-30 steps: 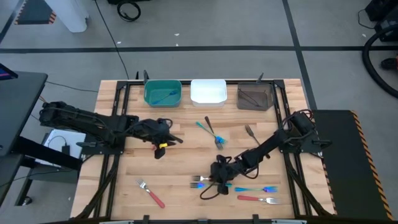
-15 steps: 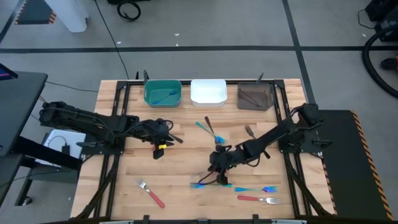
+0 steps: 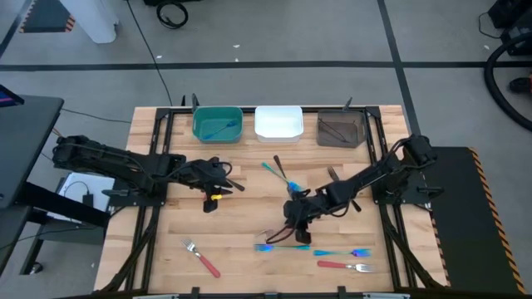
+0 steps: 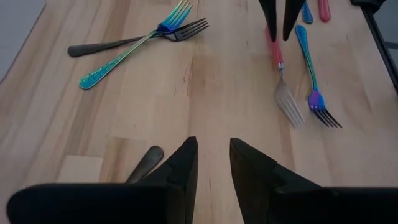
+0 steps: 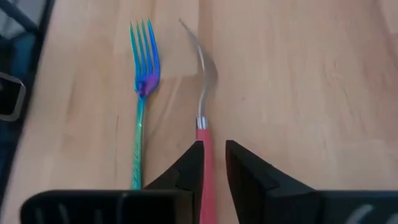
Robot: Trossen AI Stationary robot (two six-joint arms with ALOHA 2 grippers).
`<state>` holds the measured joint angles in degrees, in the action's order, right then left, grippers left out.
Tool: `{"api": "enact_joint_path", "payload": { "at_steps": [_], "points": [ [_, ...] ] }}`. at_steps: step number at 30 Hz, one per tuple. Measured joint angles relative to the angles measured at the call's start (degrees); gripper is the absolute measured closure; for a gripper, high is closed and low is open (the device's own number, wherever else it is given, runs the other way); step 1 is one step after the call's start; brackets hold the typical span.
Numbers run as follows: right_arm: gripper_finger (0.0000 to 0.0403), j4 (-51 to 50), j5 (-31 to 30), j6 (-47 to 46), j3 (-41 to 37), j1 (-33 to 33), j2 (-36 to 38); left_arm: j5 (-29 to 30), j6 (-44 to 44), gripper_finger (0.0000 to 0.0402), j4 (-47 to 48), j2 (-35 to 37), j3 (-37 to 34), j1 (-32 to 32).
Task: Sort silverware by color (type)
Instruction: Put the red fork into the white bin
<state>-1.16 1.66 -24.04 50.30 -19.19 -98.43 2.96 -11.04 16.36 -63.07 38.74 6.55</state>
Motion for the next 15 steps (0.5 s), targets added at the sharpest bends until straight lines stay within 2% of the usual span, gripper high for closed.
{"api": "enact_joint_path", "payload": {
  "at_steps": [7, 15],
  "points": [
    [0.0301, 0.5, -1.6, 5.0, 0.1, -0.3, -1.7, 0.0, 0.3, 0.0308, -0.2, 0.0, 0.0, 0.0],
    [0.0296, 2.5, 3.6, 4.6, 0.0, -0.7, -6.2, 0.0, 0.3, 0.0308, -0.2, 0.0, 0.0, 0.0]
  ]
}}
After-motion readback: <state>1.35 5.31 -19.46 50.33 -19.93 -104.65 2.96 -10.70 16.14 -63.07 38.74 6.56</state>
